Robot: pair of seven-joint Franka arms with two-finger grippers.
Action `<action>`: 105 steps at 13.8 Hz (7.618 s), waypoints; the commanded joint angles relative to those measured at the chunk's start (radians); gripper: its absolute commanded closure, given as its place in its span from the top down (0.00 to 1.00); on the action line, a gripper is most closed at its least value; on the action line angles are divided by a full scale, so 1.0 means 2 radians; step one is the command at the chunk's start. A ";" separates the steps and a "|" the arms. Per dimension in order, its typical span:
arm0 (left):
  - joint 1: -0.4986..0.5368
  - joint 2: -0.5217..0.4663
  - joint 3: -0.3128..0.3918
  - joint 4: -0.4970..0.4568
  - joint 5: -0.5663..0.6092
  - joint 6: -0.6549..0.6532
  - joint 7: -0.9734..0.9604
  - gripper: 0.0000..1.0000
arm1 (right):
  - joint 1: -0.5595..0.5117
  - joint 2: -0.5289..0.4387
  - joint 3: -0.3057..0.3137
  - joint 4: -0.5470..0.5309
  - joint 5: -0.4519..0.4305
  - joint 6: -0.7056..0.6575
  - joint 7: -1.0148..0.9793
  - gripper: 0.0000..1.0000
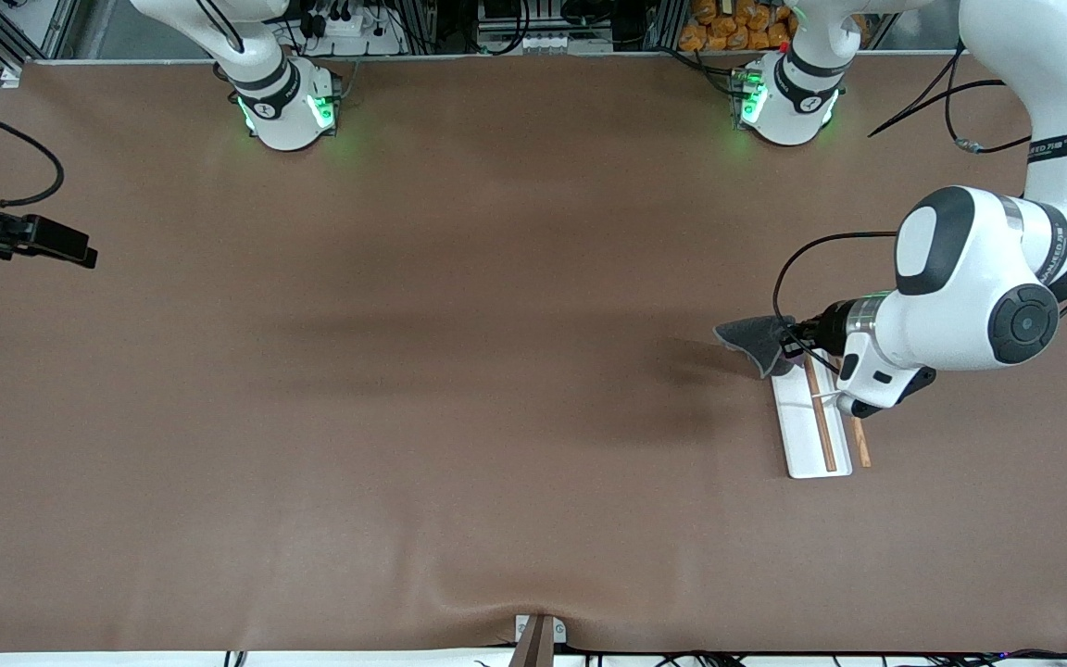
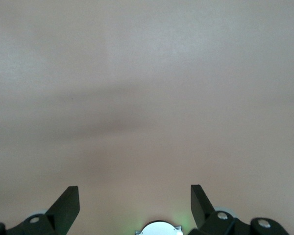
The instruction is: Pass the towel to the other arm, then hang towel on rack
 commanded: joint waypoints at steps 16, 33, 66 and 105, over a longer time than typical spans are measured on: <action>0.031 -0.008 -0.004 -0.009 0.010 0.010 0.009 0.00 | -0.017 -0.064 0.003 -0.092 -0.016 0.098 -0.071 1.00; 0.134 0.024 -0.005 0.017 -0.033 0.037 0.110 0.00 | 0.008 -0.061 0.004 -0.063 -0.025 0.078 -0.030 1.00; 0.197 -0.075 -0.023 0.060 0.049 -0.049 0.200 1.00 | 0.005 -0.063 0.000 -0.065 -0.023 0.065 -0.030 1.00; -0.005 -0.195 0.075 0.092 0.104 -0.128 0.187 1.00 | -0.003 -0.063 0.000 -0.065 -0.018 0.049 -0.035 1.00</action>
